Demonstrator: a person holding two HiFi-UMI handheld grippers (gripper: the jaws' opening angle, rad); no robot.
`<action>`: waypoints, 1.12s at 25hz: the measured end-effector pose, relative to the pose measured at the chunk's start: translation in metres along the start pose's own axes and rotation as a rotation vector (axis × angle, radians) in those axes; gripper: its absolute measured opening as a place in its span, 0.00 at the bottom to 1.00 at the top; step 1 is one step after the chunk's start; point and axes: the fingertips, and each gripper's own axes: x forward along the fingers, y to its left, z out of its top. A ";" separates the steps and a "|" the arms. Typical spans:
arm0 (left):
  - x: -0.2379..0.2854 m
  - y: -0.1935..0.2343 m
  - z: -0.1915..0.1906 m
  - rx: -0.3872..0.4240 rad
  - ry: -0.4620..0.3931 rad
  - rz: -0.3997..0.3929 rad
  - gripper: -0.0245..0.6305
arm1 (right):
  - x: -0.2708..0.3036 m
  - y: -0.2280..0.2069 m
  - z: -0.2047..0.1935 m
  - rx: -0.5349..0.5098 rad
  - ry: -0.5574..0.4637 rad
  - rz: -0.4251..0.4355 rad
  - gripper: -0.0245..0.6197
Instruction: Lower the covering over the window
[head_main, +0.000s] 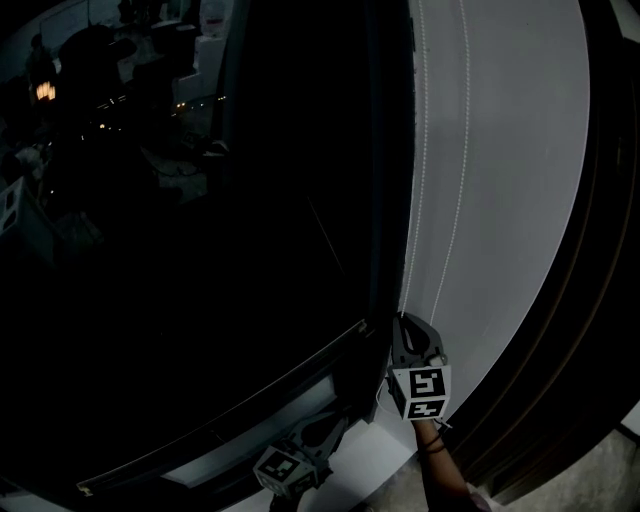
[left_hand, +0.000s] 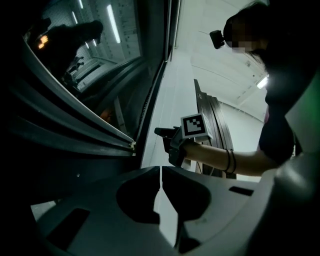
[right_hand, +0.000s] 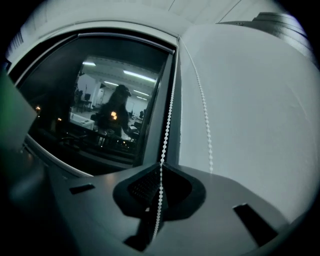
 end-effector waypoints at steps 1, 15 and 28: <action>0.004 0.001 0.002 -0.001 -0.002 -0.005 0.04 | -0.003 0.003 0.001 -0.010 -0.011 0.003 0.06; 0.054 -0.009 0.049 0.066 -0.027 -0.099 0.12 | -0.091 0.056 -0.179 0.076 0.361 0.107 0.06; 0.115 -0.064 0.095 0.168 -0.100 -0.278 0.17 | -0.151 0.096 -0.241 0.207 0.501 0.174 0.06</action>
